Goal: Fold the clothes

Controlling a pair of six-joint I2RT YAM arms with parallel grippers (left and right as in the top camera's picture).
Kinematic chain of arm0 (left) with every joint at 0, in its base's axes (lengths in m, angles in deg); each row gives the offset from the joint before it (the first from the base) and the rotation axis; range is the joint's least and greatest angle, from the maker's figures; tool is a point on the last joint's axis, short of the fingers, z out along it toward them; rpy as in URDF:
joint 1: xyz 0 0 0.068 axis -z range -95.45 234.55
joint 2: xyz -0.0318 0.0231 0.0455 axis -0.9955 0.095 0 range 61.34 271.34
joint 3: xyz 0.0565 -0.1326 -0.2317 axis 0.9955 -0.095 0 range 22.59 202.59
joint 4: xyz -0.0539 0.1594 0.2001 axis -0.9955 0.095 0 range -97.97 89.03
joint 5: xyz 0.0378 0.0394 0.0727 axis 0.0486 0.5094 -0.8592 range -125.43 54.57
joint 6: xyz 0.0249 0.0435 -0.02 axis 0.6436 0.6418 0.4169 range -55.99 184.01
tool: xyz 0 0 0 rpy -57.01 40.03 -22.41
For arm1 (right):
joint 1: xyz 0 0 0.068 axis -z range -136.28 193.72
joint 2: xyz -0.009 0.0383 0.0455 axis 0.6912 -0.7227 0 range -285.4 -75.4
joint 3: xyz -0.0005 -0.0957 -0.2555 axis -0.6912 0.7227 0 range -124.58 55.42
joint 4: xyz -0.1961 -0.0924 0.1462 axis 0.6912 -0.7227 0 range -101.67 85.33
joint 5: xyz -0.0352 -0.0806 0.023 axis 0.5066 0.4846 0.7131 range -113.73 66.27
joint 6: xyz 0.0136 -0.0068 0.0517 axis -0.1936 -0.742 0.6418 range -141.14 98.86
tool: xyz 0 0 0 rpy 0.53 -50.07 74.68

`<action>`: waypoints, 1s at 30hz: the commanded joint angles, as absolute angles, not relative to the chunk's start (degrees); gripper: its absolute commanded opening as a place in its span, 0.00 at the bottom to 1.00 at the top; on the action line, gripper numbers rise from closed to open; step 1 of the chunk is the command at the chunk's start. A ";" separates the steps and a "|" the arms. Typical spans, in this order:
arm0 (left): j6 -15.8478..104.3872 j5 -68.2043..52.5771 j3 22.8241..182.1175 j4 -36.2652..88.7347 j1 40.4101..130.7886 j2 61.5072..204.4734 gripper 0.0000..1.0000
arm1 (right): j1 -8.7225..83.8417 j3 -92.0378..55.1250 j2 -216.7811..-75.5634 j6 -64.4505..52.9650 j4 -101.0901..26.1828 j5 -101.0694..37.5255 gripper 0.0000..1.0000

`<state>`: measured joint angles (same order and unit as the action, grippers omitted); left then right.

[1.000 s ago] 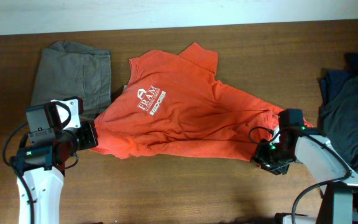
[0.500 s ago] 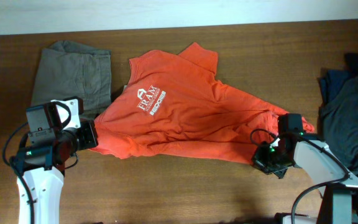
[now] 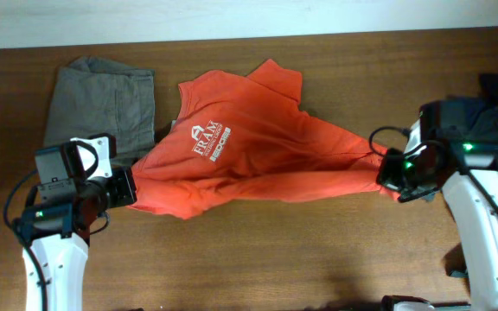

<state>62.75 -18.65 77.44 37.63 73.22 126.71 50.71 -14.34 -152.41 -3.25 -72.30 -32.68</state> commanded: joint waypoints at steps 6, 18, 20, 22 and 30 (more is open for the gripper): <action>63.60 -17.17 80.72 37.11 73.02 120.85 0.00 | 50.88 -15.74 -152.37 -4.89 -75.23 -30.58 0.04; 63.62 -18.92 80.72 39.19 73.04 121.11 0.00 | 50.86 -12.52 -153.35 -8.96 -79.98 -31.26 0.04; 63.62 -18.92 80.72 39.10 73.04 122.93 0.00 | 50.75 -10.60 -154.45 -9.22 -77.03 -32.88 0.04; 63.62 -18.87 80.72 38.79 73.04 125.11 0.00 | 50.75 -8.09 -156.35 -10.27 -73.18 -36.53 0.04; 63.62 -18.90 80.72 35.73 73.02 131.38 0.00 | 50.79 -4.57 -164.89 -13.37 -62.95 -38.71 0.15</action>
<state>62.73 -18.35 79.61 36.82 73.22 130.16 50.71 -4.78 -162.73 -10.44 -65.00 -37.29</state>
